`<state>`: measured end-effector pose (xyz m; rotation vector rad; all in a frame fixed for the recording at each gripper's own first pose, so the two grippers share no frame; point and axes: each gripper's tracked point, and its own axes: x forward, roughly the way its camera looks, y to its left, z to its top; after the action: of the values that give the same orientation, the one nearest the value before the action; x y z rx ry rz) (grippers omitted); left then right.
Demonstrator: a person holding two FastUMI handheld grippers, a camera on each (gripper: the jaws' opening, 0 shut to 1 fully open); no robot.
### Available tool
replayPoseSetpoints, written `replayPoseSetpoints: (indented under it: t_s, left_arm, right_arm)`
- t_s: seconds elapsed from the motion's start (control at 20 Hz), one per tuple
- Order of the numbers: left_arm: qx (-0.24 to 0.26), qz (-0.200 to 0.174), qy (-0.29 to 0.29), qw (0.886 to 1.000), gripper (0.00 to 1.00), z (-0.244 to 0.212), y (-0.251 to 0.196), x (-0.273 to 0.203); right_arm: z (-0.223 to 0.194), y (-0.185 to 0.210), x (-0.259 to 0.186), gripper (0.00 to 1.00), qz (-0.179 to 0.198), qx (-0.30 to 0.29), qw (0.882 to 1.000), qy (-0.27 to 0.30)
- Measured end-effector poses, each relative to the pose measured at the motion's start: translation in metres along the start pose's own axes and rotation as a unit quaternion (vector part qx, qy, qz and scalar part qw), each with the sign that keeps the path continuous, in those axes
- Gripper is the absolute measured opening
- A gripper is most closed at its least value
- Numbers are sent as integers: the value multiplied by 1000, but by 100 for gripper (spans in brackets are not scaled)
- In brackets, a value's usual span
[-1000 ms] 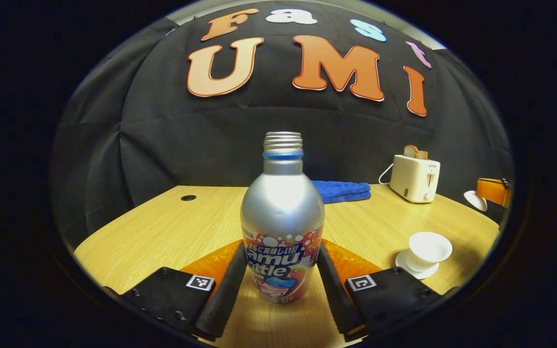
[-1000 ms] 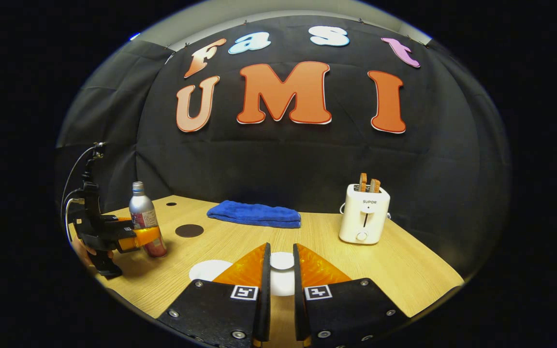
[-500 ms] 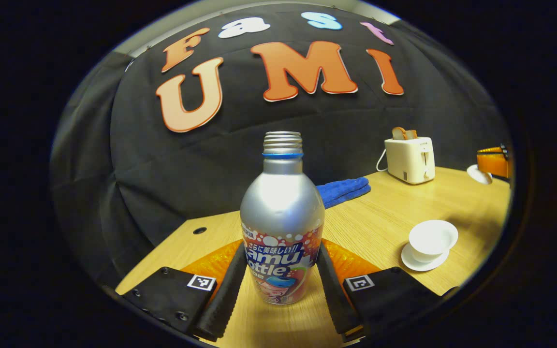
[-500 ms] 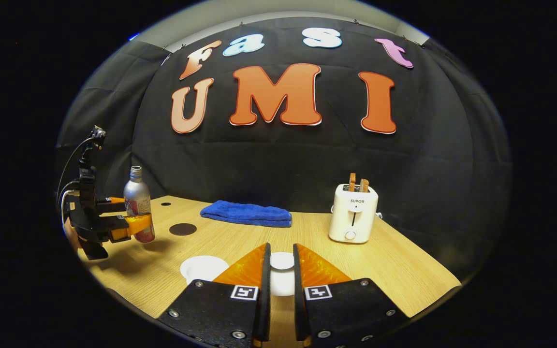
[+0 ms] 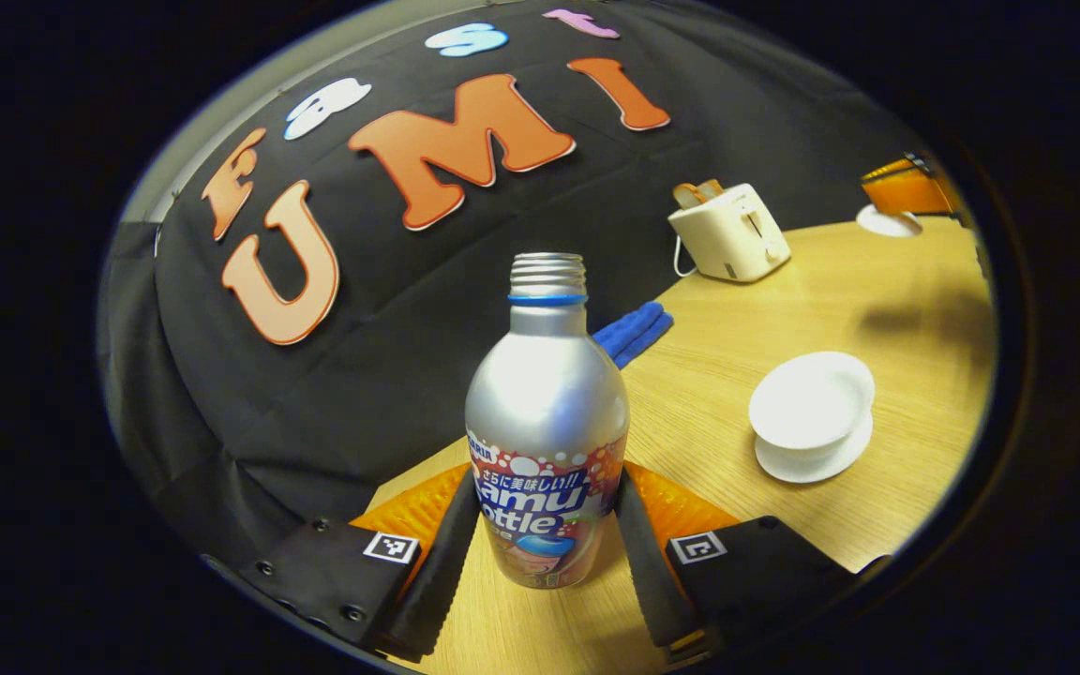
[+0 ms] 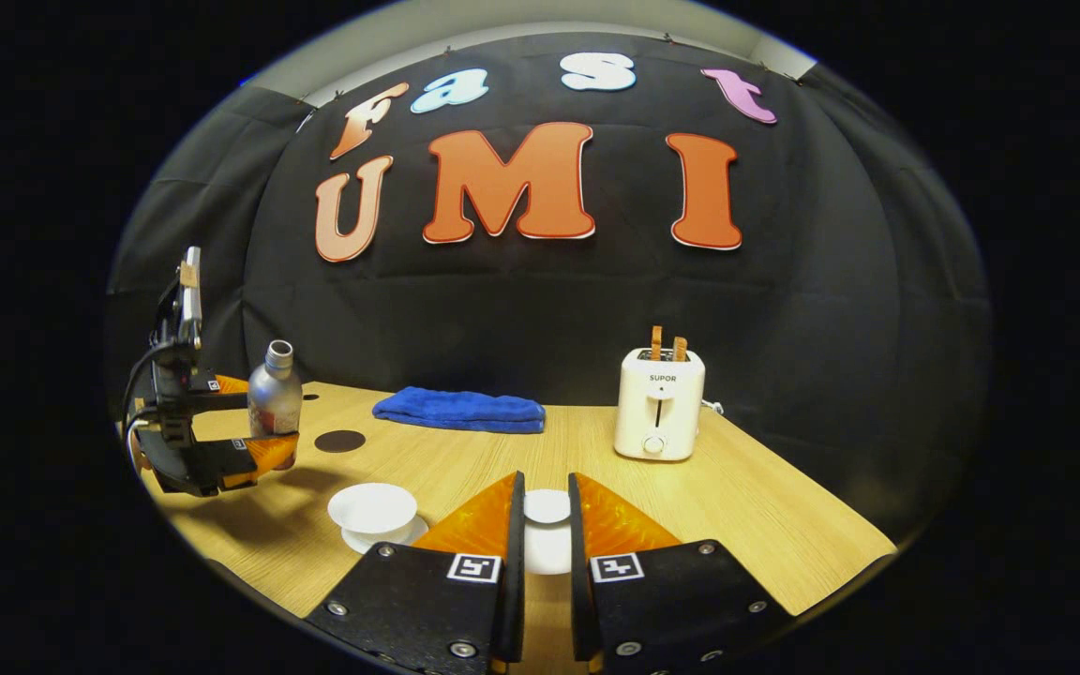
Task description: Open the teacup lid with one hand, grasp the water bottle and pour water into the teacup with the other hand; after pouring, place the water bottle on the coaster and then close the teacup lid.
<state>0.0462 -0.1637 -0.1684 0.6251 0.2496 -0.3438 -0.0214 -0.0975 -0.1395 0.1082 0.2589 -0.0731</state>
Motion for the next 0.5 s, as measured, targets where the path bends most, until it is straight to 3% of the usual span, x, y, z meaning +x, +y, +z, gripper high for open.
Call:
replayPoseSetpoints:
  t_s: [0.1, 0.15, 0.25, 0.5]
  left_arm:
    - [47, -8, 0, 999, 80, 2, -10, -1]
    - [70, -13, 0, 997, 85, 2, -15, -4]
    - [114, -18, 0, 993, 82, 5, -21, -4]
    - [188, -23, 12, 982, 83, 3, -32, 5]
  right_arm:
    - [-2, -7, -2, 20, -4, 4, 1000, -1]
    - [-2, -9, -2, 20, -6, 5, 1000, -1]
    - [-3, -13, -3, 20, -10, 7, 1000, -2]
    - [-10, -18, -4, 20, -14, 2, 1000, 2]
